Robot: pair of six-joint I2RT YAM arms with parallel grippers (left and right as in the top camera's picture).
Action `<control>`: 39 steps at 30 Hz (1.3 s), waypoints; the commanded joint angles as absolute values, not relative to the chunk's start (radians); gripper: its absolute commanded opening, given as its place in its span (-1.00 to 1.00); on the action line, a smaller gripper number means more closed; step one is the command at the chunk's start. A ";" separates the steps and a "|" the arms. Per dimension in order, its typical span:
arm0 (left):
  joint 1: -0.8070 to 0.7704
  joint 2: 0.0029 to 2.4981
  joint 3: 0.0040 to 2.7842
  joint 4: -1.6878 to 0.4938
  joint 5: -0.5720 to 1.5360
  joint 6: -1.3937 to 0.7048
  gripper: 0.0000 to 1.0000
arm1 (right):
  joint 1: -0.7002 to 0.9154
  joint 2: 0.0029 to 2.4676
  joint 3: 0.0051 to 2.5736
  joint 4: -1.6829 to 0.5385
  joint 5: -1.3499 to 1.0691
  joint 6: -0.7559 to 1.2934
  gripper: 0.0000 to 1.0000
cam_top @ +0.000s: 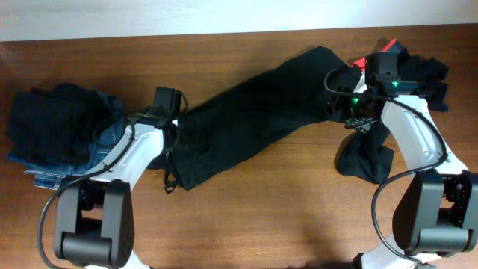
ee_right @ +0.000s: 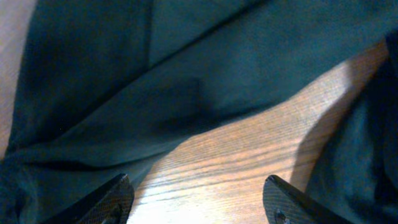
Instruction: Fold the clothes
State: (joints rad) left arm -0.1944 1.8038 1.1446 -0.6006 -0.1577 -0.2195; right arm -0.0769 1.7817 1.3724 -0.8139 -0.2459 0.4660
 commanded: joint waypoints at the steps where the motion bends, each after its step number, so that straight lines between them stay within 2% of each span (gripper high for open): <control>1: -0.195 1.848 1.160 -0.583 -0.149 -0.204 -0.61 | -0.069 1.799 1.333 -0.812 -0.233 0.583 0.51; 8: -0.194 1.868 1.160 -0.569 -0.149 -0.203 -0.61 | -0.072 1.840 1.150 -0.534 -0.313 0.754 0.50; 11: -0.194 1.868 1.160 -0.568 -0.149 -0.204 -0.61 | -0.070 1.840 1.116 -0.492 -0.313 0.799 0.46; 13: -0.194 1.868 1.160 -0.568 -0.149 -0.204 -0.61 | -0.073 1.840 1.110 -0.461 -0.290 0.798 0.25; 14: -0.194 1.868 1.160 -0.568 -0.149 -0.204 -0.61 | -0.073 1.840 1.110 -0.451 -0.266 0.797 0.07; 15: -0.194 1.868 1.160 -0.569 -0.149 -0.204 -0.61 | -0.074 1.840 1.111 -0.444 -0.245 0.789 -0.17; 16: -0.194 1.868 1.160 -0.569 -0.149 -0.203 -0.61 | -0.080 1.839 1.118 -0.434 -0.251 0.730 -0.65; 18: -0.194 1.868 1.160 -0.569 -0.149 -0.203 -0.62 | -0.082 1.834 1.139 -0.463 -0.255 0.660 -0.90; 19: -0.194 1.868 1.160 -0.569 -0.149 -0.203 -0.61 | -0.081 1.829 1.159 -0.498 -0.252 0.620 -0.92; 27: -0.194 1.868 1.160 -0.567 -0.150 -0.203 -0.61 | -0.080 1.806 1.391 -0.786 -0.094 0.442 -0.92; 29: -0.194 1.868 1.160 -0.567 -0.150 -0.203 -0.61 | -0.080 1.806 1.411 -0.813 -0.114 0.442 0.01; 30: -0.194 1.868 1.160 -0.567 -0.150 -0.203 -0.61 | -0.080 1.807 1.411 -0.818 -0.127 0.451 0.11; 32: -0.194 1.868 1.160 -0.565 -0.150 -0.204 -0.62 | -0.080 1.815 1.401 -0.829 -0.128 0.519 0.11; 35: -0.194 1.868 1.160 -0.560 -0.150 -0.203 -0.62 | -0.080 1.847 1.377 -0.817 -0.177 0.613 0.26; 39: -0.194 1.868 1.160 -0.558 -0.150 -0.203 -0.61 | -0.081 1.914 1.340 -0.734 -0.238 0.678 0.27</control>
